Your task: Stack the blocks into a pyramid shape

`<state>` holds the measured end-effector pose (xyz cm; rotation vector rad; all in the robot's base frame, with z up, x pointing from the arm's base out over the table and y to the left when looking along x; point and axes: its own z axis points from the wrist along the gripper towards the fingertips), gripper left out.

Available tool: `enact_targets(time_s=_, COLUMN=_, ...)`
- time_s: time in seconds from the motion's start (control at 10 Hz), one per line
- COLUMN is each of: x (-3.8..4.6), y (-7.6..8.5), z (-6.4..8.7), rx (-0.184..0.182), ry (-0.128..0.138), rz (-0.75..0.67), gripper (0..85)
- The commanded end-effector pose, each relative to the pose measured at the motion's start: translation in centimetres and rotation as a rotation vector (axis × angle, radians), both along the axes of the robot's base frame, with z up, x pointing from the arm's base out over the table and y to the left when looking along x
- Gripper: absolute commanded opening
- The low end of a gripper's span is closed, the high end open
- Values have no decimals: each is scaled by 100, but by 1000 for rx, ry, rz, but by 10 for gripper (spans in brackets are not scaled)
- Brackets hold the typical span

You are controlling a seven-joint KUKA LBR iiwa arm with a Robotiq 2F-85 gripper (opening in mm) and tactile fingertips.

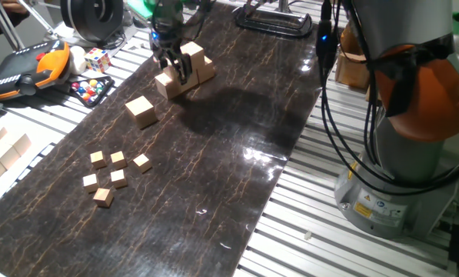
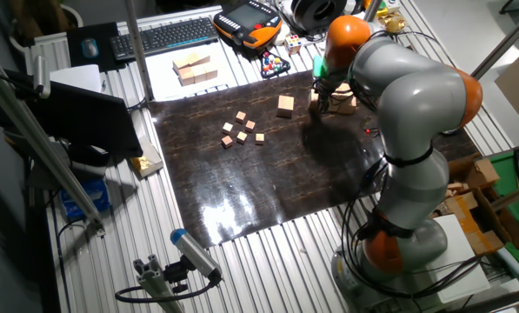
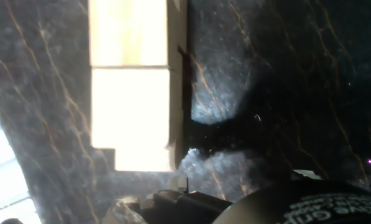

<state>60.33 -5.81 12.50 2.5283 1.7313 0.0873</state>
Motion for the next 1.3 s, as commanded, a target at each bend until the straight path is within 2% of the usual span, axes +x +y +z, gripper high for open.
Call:
enact_targets(time_s=0.0, x=-17, y=41, z=-43, rx=-1, ry=1, rz=2, gripper=793)
enact_targets(time_s=0.2, x=-33, y=116, z=-156, rx=-9, ry=3, rz=31, gripper=757)
enact_targets(time_s=0.4, x=-8, y=132, z=-228, rx=-12, ry=15, rz=124, gripper=717)
enact_targets(time_s=0.9, x=-19, y=128, z=-245, rx=-54, ry=91, rz=724, gripper=630)
enact_targets(time_s=1.0, x=-20, y=129, z=-244, rx=-58, ry=96, rz=782, gripper=607)
enact_targets(time_s=1.1, x=-21, y=128, z=-240, rx=-60, ry=107, rz=837, gripper=500)
enact_targets(time_s=1.2, x=-21, y=126, z=-238, rx=-56, ry=121, rz=876, gripper=173)
